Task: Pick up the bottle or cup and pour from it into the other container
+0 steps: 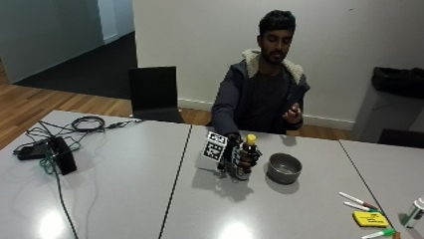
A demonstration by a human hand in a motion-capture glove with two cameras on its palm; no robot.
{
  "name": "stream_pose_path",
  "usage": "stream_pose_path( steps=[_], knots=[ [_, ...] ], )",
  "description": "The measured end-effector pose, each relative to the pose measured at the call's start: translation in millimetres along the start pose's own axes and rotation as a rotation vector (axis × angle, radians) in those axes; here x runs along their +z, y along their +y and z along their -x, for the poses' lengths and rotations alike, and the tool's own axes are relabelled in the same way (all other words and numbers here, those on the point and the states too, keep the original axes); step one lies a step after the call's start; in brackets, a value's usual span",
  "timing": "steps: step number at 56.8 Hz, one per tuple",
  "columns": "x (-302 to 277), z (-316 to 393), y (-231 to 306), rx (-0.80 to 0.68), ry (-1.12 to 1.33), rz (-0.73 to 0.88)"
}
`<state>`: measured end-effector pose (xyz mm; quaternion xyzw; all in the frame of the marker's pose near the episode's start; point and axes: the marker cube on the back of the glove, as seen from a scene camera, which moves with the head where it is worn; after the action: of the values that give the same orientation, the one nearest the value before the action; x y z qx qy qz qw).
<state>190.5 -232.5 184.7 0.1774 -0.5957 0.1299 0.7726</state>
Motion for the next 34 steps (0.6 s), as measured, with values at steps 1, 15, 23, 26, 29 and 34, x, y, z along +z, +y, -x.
stream_pose_path(
  steps=[1,15,23,26,29,34],
  knots=[
    [-1.1,1.8,3.4,-0.014,0.012,-0.003],
    [-17.2,98.2,10.4,-0.201,0.432,0.127],
    [-4.2,142.1,4.5,-0.199,0.720,0.058],
    [5.4,155.3,-1.6,-0.188,0.803,-0.041],
    [15.2,165.2,-3.2,-0.205,0.887,-0.089],
    [24.6,172.9,9.6,-0.303,1.035,0.075]
  ],
)
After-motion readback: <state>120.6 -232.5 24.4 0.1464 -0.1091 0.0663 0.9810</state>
